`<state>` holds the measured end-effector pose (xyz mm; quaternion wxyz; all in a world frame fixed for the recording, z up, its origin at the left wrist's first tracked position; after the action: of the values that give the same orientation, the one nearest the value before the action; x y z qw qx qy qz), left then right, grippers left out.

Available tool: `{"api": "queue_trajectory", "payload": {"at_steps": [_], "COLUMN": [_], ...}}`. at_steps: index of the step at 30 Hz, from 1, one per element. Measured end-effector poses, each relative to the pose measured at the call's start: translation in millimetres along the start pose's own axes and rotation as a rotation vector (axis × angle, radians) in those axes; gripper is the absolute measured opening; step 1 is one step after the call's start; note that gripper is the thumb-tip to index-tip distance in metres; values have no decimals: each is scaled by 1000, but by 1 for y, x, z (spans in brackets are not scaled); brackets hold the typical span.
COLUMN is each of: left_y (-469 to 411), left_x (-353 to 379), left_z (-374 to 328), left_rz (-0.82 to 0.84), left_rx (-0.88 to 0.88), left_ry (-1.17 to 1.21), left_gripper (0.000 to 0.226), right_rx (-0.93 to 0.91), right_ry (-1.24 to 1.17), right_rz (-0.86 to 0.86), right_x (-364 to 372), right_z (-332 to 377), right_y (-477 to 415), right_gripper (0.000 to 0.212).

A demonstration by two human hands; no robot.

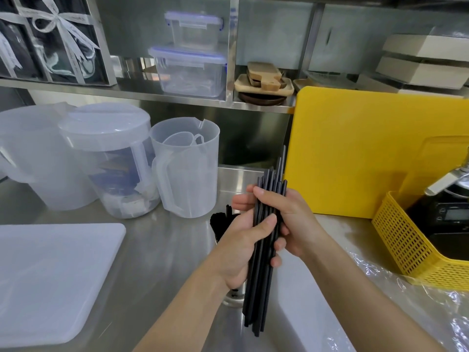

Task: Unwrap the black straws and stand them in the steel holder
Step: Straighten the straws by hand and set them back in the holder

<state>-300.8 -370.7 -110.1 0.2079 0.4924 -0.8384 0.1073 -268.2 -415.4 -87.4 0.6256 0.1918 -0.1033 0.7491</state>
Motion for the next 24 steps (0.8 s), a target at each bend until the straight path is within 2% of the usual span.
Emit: {"api": "queue_trajectory", "payload": {"at_steps": [6, 12, 19, 24], "left_y": [4, 4, 3, 4], "left_x": [2, -4, -8, -7], "left_z": [2, 7, 10, 11], "left_rz": [55, 19, 21, 42], "left_rx": [4, -18, -23, -37], "left_ry": [34, 23, 18, 64], "left_gripper": [16, 19, 12, 14], "right_rx": [-22, 18, 11, 15], "right_ry": [9, -56, -82, -45], "right_rz": [1, 24, 18, 25], "right_x": [-4, -3, -2, -1], "right_z": [3, -1, -5, -8], "right_y": [2, 4, 3, 2], "right_gripper": [19, 17, 9, 21]}}
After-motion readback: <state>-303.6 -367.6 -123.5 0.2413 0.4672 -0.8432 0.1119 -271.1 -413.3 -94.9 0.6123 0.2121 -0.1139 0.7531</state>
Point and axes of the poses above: each hand's wrist, its own y-axis away from the middle knuckle, its own x-axis out of the palm, z = x × y, the point moved 9 cm from there along -y, towards the middle knuckle, and after that the axes turned 6 degrees about -y, right-handed, at the moved point
